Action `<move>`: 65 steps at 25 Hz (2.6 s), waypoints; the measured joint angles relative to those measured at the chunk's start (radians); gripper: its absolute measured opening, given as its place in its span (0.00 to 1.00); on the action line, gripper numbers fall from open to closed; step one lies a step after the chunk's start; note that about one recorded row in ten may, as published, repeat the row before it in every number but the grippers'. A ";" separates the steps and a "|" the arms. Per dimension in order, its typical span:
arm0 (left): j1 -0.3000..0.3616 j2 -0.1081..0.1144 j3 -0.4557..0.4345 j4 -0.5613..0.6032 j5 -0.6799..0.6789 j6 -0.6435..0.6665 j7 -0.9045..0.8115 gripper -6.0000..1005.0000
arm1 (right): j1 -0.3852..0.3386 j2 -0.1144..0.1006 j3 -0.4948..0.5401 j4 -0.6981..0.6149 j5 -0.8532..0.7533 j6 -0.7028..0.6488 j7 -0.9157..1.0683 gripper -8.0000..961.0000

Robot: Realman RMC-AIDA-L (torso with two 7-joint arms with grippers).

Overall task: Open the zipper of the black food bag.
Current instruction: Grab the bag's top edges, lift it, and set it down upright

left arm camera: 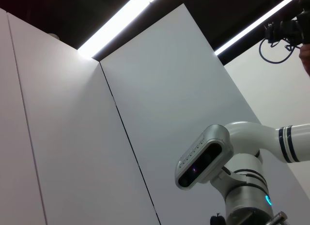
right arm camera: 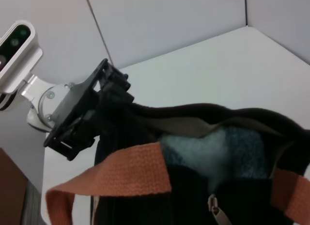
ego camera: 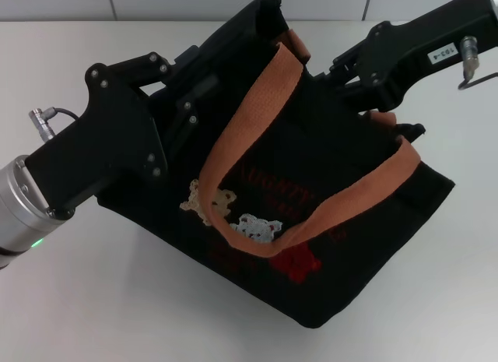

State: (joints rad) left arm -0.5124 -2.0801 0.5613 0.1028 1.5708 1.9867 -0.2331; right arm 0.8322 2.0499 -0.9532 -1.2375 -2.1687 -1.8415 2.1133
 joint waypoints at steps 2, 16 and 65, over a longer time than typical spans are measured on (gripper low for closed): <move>0.000 0.000 0.000 0.000 0.000 0.000 0.000 0.20 | 0.000 0.002 -0.015 -0.011 -0.001 0.005 0.000 0.29; -0.008 0.000 0.002 0.000 0.001 0.000 -0.001 0.20 | -0.104 0.032 -0.179 -0.186 -0.003 0.163 -0.053 0.29; -0.013 0.000 0.004 -0.001 0.007 0.003 -0.007 0.20 | -0.281 0.032 -0.273 -0.360 0.108 0.256 -0.158 0.30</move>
State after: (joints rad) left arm -0.5254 -2.0800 0.5655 0.1013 1.5780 1.9895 -0.2401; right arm 0.5510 2.0821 -1.2263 -1.5975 -2.0608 -1.5857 1.9556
